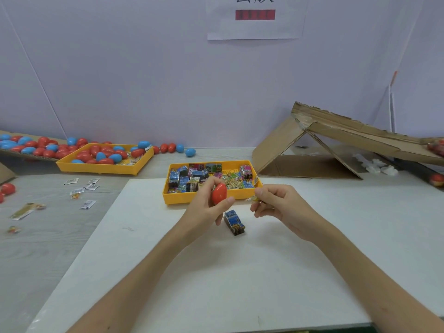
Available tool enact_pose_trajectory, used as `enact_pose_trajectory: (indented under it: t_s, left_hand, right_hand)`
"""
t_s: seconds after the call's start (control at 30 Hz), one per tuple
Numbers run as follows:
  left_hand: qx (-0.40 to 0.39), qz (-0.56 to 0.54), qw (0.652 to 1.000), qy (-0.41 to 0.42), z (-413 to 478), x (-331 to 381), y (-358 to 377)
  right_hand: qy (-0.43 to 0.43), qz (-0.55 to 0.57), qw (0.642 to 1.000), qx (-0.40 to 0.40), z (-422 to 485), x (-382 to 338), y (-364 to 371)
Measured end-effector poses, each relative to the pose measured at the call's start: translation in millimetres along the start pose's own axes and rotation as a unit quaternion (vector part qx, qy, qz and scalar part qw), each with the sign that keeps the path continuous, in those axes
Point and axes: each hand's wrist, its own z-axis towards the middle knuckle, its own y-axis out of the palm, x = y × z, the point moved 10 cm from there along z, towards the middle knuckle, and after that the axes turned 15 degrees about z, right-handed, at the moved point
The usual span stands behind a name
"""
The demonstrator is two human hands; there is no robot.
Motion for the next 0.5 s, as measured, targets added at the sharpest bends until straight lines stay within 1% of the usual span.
enact_pose_trajectory:
  t_s: [0.17, 0.33, 0.43, 0.5]
  left_hand:
    - [-0.006, -0.017, 1.0, -0.007, 0.6, -1.4, 0.2]
    - [0.024, 0.02, 0.999, 0.009, 0.0, 2.9, -6.7]
    - [0.002, -0.042, 0.999, -0.006, 1.2, 3.2, -2.7]
    - [-0.01, -0.062, 0.998, -0.019, 1.8, 2.1, -0.4]
  right_hand:
    - [-0.018, 0.011, 1.0, 0.007, -0.7, -4.8, -0.6]
    - [-0.046, 0.015, 0.999, 0.004, 0.9, -8.7, -5.2]
    - [-0.051, 0.012, 0.999, -0.003, 1.3, -9.1, -5.2]
    - [-0.054, 0.006, 0.998, -0.004, 1.2, -9.4, -5.1]
